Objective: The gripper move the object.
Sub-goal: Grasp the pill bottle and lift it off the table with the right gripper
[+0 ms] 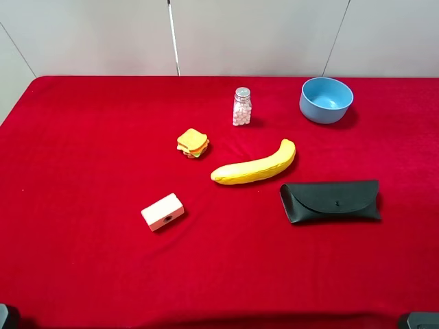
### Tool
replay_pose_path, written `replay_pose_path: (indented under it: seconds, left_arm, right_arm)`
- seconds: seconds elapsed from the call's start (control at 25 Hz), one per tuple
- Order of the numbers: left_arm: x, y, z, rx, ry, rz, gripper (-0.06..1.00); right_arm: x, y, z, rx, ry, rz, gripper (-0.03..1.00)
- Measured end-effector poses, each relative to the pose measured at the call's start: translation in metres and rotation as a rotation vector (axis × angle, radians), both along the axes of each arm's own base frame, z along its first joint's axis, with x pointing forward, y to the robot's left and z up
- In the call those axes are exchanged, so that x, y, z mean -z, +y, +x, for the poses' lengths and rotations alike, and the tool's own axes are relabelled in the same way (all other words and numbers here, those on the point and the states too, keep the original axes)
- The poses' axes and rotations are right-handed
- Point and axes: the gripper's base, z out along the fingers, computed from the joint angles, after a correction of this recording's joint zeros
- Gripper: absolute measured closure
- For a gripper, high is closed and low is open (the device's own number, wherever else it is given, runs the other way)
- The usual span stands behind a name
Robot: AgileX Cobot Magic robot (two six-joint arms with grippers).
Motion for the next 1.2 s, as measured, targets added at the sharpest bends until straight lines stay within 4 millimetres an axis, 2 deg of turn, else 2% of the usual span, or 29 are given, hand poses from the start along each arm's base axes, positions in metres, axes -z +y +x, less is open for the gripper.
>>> replay_pose_path:
  seconds: [1.2]
  left_arm:
    - [0.0000,0.0000,0.0000,0.000,0.000,0.000,-0.05]
  right_arm:
    - [0.0000,0.0000,0.0000,0.000,0.000,0.000,0.27]
